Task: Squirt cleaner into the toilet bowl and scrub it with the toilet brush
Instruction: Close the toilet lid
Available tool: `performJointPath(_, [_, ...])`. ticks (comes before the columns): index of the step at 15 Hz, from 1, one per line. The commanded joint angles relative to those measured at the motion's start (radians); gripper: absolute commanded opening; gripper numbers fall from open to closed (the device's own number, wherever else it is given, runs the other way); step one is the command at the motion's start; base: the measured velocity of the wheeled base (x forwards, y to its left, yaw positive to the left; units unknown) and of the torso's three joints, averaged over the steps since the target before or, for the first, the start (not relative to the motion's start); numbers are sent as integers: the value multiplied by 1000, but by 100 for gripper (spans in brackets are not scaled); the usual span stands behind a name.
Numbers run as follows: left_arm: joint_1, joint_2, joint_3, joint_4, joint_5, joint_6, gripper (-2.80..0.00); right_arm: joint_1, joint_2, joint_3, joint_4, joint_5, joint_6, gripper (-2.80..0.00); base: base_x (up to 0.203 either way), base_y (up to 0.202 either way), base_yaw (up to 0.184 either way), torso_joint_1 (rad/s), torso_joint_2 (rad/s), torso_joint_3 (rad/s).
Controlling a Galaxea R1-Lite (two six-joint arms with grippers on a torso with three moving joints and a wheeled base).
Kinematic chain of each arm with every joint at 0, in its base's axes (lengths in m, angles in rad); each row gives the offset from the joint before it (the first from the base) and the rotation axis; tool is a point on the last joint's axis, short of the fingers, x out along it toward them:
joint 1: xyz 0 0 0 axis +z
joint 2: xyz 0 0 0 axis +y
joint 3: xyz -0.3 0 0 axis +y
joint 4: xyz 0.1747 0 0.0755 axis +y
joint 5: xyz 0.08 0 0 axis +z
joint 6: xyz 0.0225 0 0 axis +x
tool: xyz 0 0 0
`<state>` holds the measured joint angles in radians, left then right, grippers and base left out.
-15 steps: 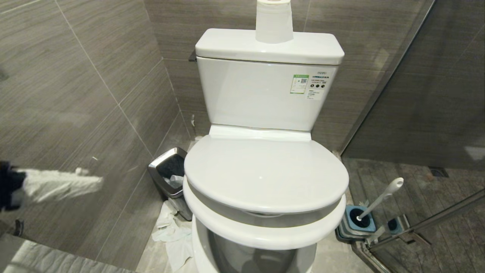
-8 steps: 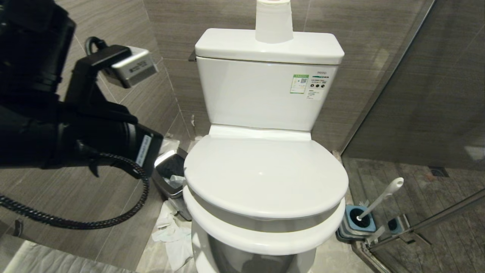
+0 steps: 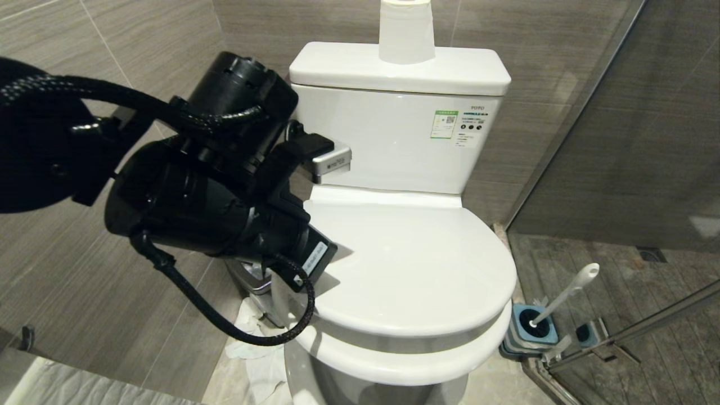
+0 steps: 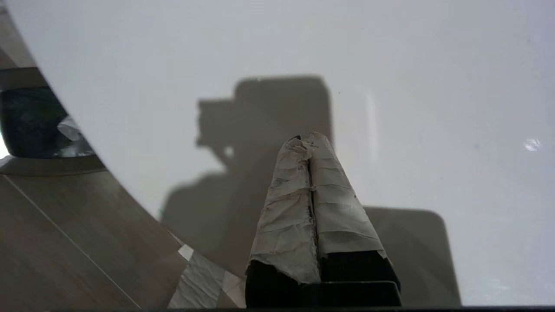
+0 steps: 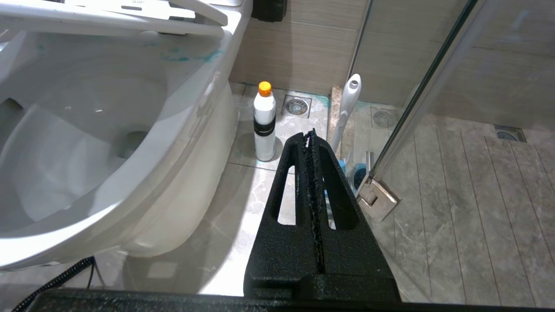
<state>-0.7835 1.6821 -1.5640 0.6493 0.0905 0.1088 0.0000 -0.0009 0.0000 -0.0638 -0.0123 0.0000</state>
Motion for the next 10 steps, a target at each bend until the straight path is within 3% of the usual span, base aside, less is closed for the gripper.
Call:
performJointPath(1, [-4,85,-1,10,-6,-8,-280,0,1,25,-1,0,0,-280,0,0,0,0,0,0])
performJointPath(5, [-3,217,0,-1,-6,-30,-280,0,1,25,-1,0,0,-280,0,0,0,0,0,0])
performJointPath(10, [-36,337,2,-134,-2,-123,-280,0,1,25,-1,0,0,-280,0,0,0,0,0,0])
